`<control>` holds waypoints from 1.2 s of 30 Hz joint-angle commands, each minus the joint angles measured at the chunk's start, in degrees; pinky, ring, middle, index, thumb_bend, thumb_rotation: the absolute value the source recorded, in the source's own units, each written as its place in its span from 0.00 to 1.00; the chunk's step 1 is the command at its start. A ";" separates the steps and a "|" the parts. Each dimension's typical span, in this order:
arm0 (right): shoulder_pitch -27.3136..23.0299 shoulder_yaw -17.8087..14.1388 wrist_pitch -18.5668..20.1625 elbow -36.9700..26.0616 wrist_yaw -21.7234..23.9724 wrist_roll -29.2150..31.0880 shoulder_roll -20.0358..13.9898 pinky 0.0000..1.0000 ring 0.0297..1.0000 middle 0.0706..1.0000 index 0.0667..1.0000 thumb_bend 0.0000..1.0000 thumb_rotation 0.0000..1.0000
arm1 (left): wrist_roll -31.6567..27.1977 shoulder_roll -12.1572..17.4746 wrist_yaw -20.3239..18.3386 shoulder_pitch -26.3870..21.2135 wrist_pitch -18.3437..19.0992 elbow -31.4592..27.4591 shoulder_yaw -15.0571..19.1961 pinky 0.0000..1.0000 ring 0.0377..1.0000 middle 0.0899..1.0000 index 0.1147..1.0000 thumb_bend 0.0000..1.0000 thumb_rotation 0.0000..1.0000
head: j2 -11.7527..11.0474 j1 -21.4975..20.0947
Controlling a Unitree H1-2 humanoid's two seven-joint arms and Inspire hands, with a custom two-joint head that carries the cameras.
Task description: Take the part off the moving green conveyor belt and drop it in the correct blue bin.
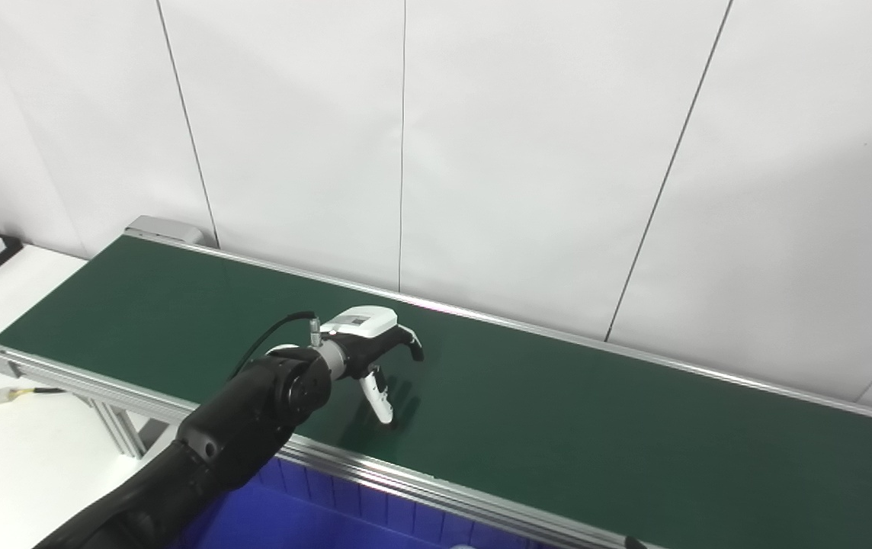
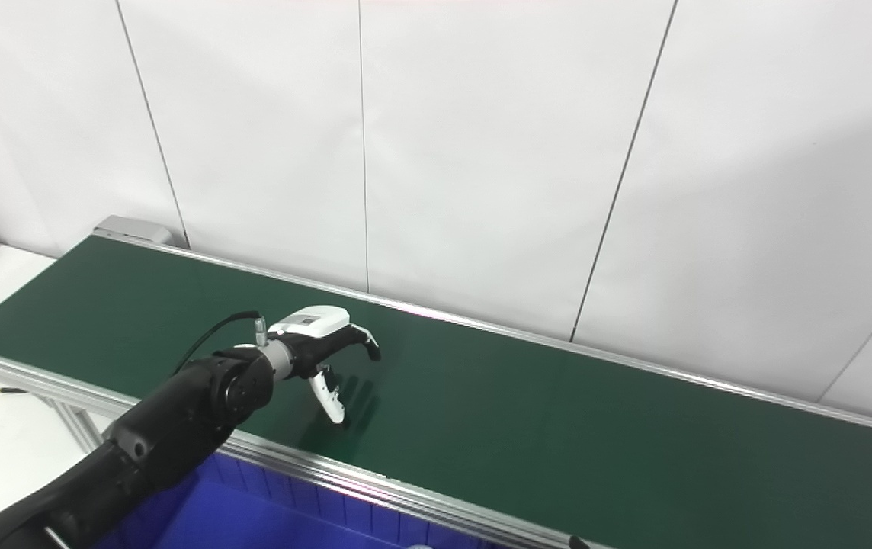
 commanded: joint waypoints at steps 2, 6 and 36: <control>-0.92 -0.08 -2.74 -1.52 -0.12 0.35 0.46 0.75 0.81 0.84 0.90 0.27 0.60 | 0.98 2.44 1.27 -2.66 -0.60 0.93 0.18 0.89 0.86 0.88 0.75 0.86 0.00 | 0.00 0.05; -0.97 -0.09 -2.83 -1.32 -0.02 0.48 0.44 0.76 0.81 0.84 0.90 0.27 0.60 | 0.91 2.61 1.95 -2.65 -1.29 1.77 0.13 0.89 0.85 0.87 0.76 0.87 0.00 | -0.02 0.02; -0.24 -0.01 -1.93 -2.59 -0.19 0.02 0.49 0.75 0.81 0.84 0.90 0.27 0.60 | 0.87 2.71 3.49 -3.06 -1.73 4.01 -0.10 0.90 0.85 0.86 0.77 0.84 0.00 | 0.42 -0.26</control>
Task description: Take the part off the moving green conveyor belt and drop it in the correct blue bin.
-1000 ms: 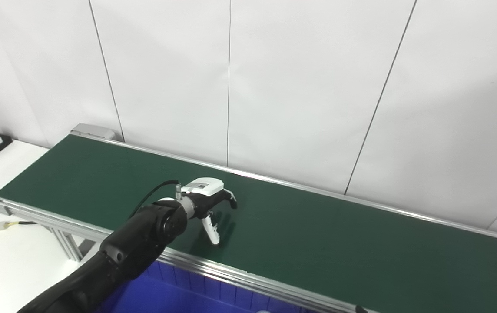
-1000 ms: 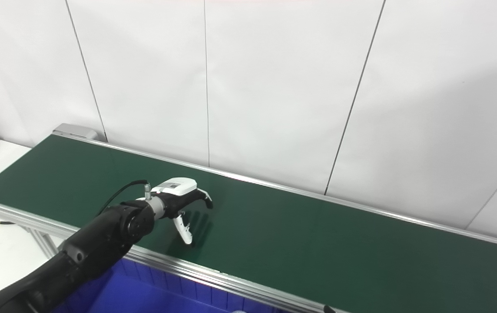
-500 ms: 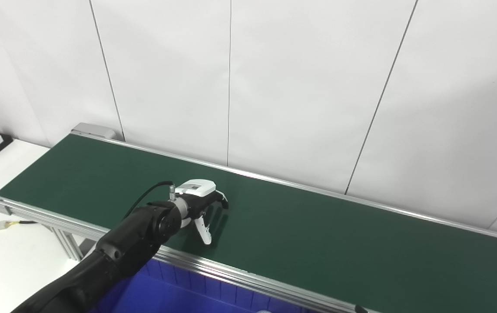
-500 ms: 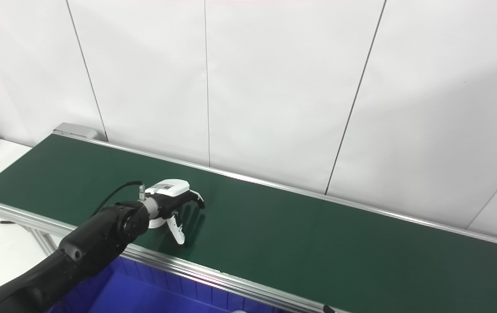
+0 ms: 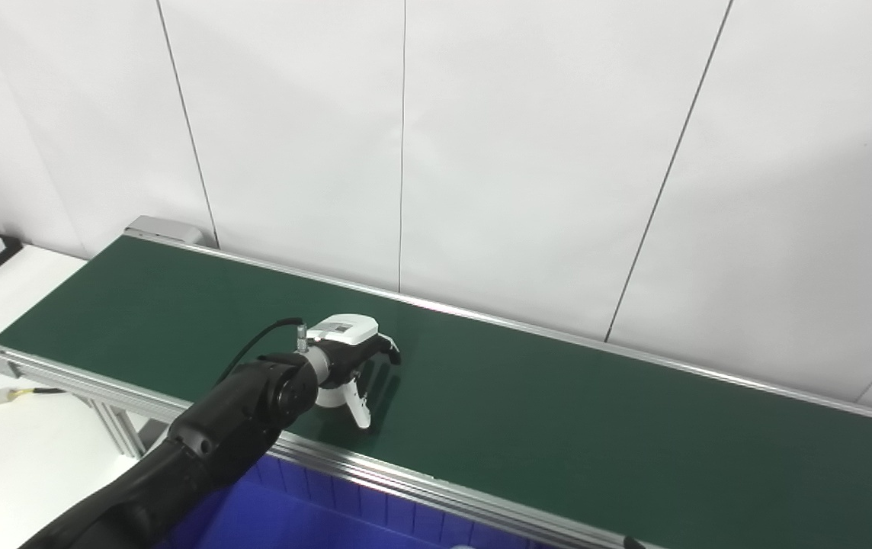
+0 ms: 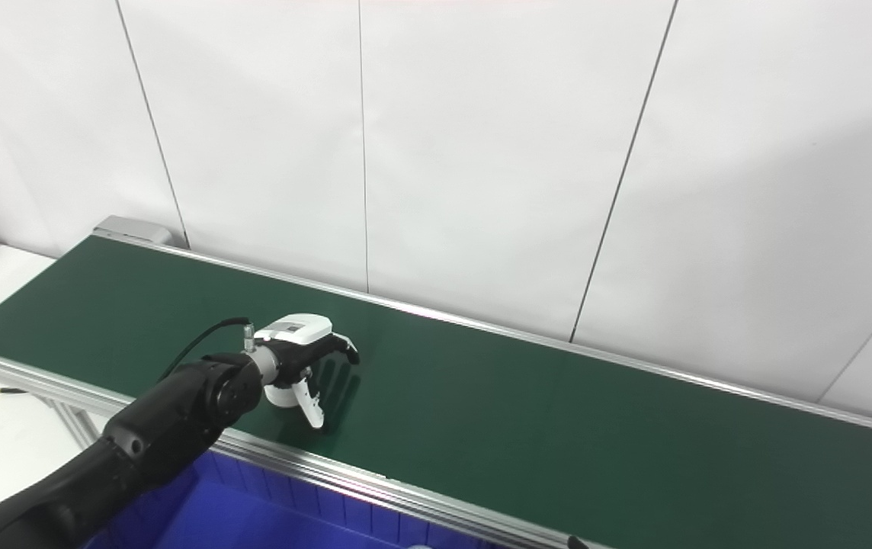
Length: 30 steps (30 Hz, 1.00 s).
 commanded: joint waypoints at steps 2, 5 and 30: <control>-0.34 -0.13 -1.55 -2.49 -0.24 0.39 0.52 0.75 0.81 0.84 0.90 0.27 0.59 | 0.63 1.70 1.41 -2.43 -0.38 -1.87 0.43 0.90 0.85 0.86 0.77 0.84 0.00 | 0.03 0.16; -0.45 -0.14 -1.85 -2.26 -0.24 0.34 0.44 0.75 0.80 0.84 0.90 0.26 0.58 | 0.82 1.87 1.27 -2.26 -0.44 -2.28 0.28 0.90 0.84 0.86 0.77 0.85 0.00 | 0.07 0.17; -0.34 -0.13 -1.68 -2.59 0.08 0.60 0.31 0.75 0.80 0.84 0.90 0.30 0.61 | 2.00 1.71 0.05 -1.14 0.50 -3.57 -0.35 0.94 0.87 0.87 0.77 0.83 0.00 | 0.51 -0.20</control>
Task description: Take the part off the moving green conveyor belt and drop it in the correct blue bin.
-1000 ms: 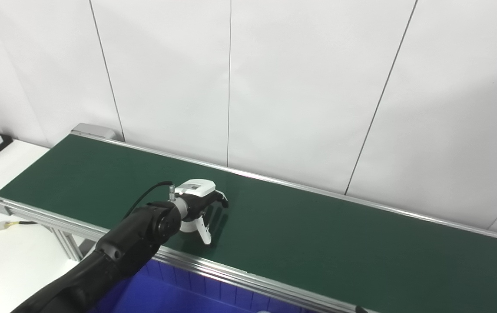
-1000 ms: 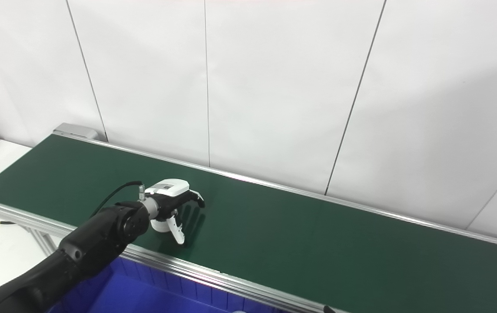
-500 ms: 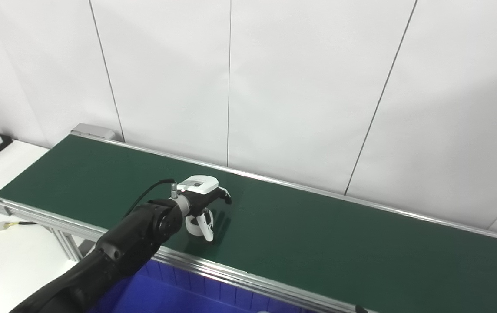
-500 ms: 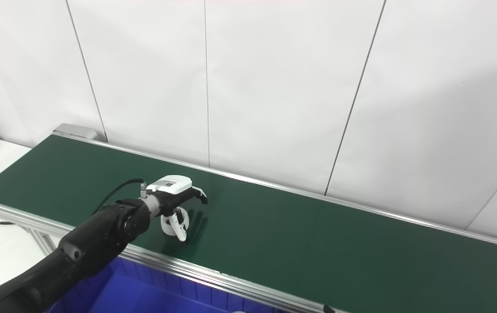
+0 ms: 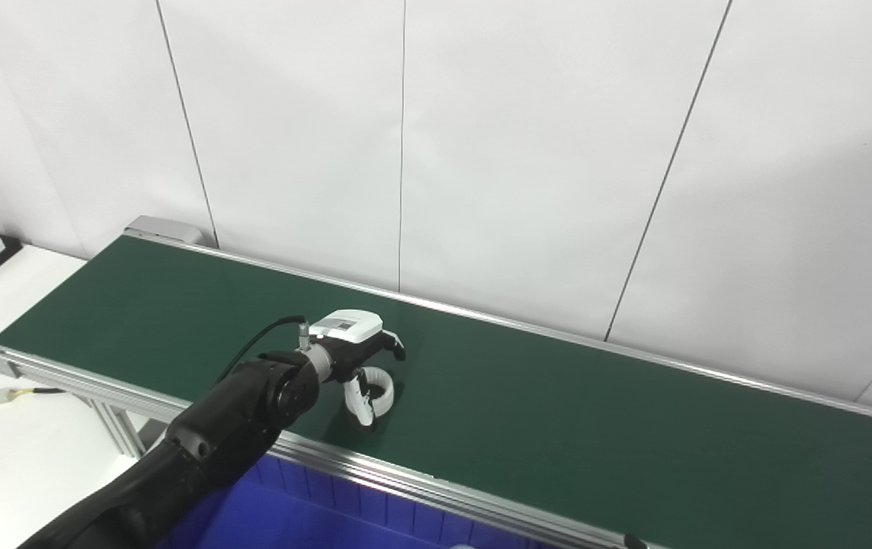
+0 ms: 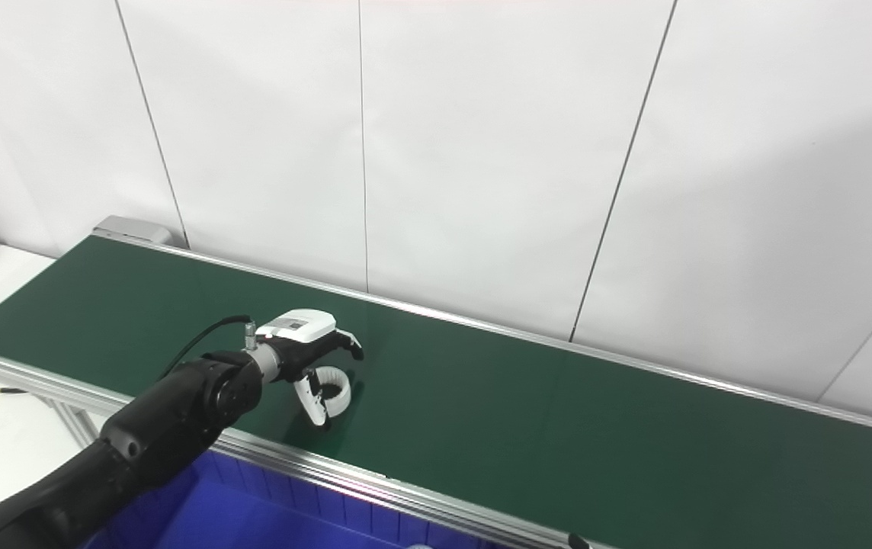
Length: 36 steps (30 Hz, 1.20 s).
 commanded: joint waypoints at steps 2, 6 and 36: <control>-0.39 -0.08 -1.51 -2.07 -0.07 0.44 0.37 0.75 0.80 0.84 0.90 0.29 0.60 | 0.73 1.06 -0.13 -1.70 0.69 -0.97 -0.26 0.94 0.87 0.88 0.77 0.82 0.00 | 0.09 0.03; -0.43 0.03 -2.48 -1.70 0.07 0.44 0.24 0.75 0.80 0.84 0.91 0.28 0.60 | 0.46 0.67 0.72 -1.55 -0.33 0.05 -1.10 0.93 0.85 0.86 0.76 0.84 0.00 | 0.15 -0.13; -0.42 -0.04 -2.21 -1.66 0.57 1.10 0.20 0.76 0.81 0.84 0.90 0.27 0.57 | -1.85 -2.01 13.22 -0.66 -9.92 6.98 -0.43 0.58 0.50 0.46 0.41 0.52 0.00 | 0.46 -0.74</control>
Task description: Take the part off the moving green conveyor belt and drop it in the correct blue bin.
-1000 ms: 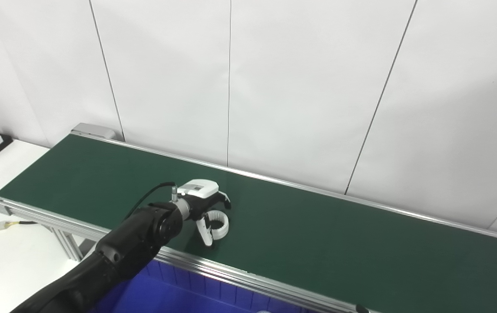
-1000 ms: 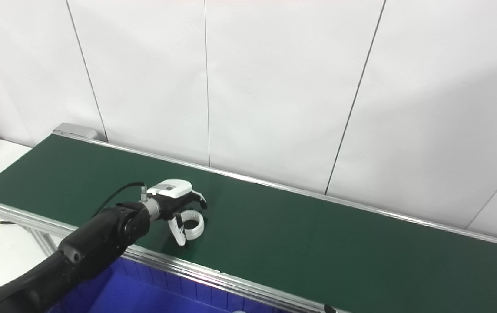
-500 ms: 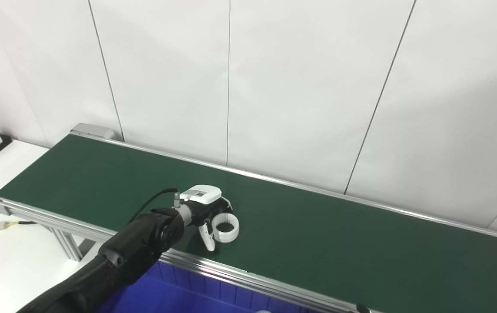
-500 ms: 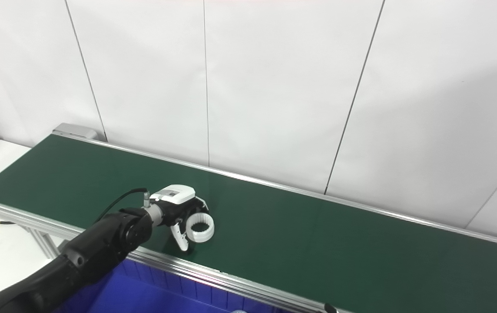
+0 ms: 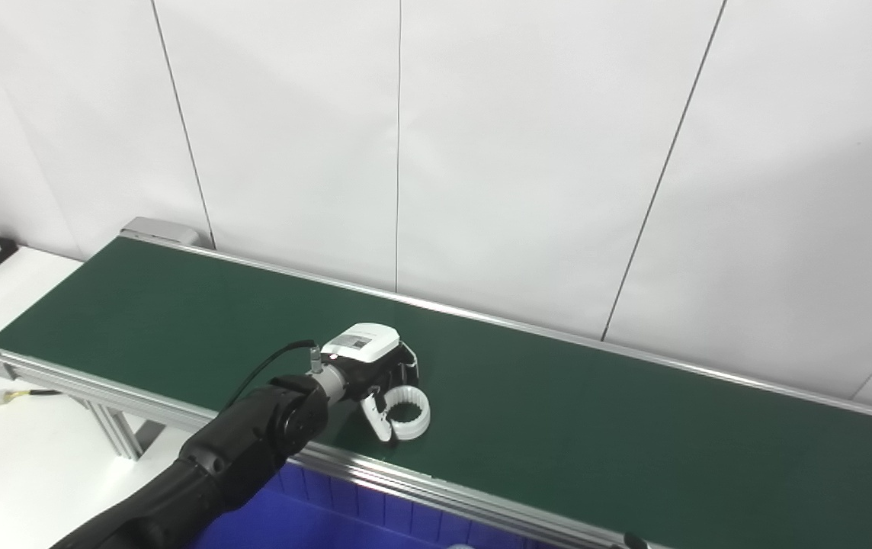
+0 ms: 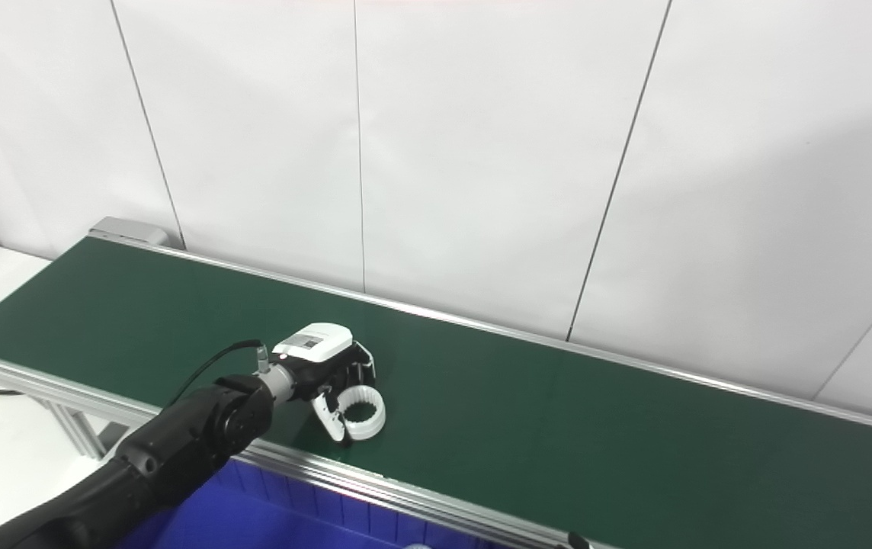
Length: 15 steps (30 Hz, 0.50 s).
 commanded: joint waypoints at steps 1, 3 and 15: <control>-0.55 -0.08 -2.08 -1.21 0.20 0.86 0.21 0.76 0.81 0.84 0.90 0.29 0.59 | -0.30 1.07 0.98 -0.90 0.05 -0.78 0.91 0.60 0.51 0.47 0.40 0.52 0.00 | 0.02 0.04; -0.48 -0.11 -1.87 -1.46 -0.05 0.50 0.30 0.76 0.81 0.84 0.90 0.29 0.59 | -0.73 0.88 1.10 -0.84 -0.18 -0.79 1.17 0.60 0.51 0.47 0.40 0.52 0.00 | 0.03 0.00; 0.04 -0.07 -1.25 -2.27 -0.17 0.19 0.14 0.76 0.81 0.84 0.90 0.30 0.59 | -1.69 1.87 -2.32 1.24 2.22 -9.45 2.54 0.62 0.50 0.46 0.37 0.50 0.00 | 0.70 -0.28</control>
